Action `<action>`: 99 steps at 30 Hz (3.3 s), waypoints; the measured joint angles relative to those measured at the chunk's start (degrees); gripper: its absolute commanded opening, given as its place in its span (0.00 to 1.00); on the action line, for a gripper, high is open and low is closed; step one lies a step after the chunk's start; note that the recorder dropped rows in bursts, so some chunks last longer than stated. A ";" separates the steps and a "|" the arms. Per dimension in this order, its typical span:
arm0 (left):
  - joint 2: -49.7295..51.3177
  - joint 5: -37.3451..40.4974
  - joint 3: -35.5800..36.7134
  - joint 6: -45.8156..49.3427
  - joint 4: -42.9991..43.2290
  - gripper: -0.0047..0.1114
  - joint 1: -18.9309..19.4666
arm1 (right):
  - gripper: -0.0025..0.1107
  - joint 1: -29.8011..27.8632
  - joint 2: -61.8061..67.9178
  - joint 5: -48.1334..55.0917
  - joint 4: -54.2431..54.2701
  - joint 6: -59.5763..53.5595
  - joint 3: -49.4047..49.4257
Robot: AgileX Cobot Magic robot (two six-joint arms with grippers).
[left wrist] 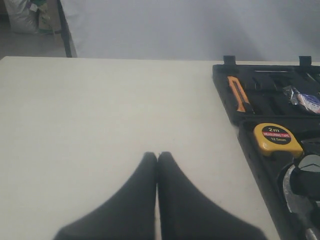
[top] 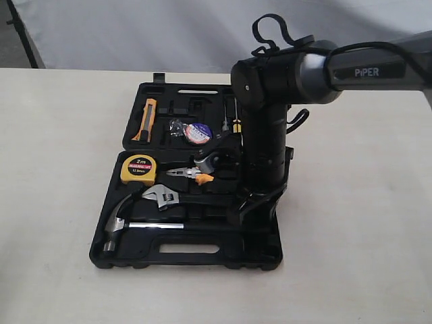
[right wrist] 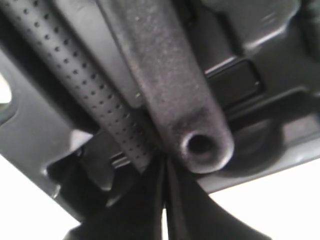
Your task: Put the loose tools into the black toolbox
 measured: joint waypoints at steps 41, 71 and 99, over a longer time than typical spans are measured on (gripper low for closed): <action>0.00 0.00 0.00 0.00 0.00 0.05 0.00 | 0.02 0.11 2.73 -7.74 3.37 9.19 -11.07; 0.00 0.00 0.00 0.00 0.00 0.05 0.00 | 0.02 -7.24 -0.49 -4.25 8.39 19.20 -10.09; 0.00 0.00 0.00 0.00 0.00 0.05 0.00 | 0.02 -13.32 -14.50 -22.88 10.00 22.78 20.99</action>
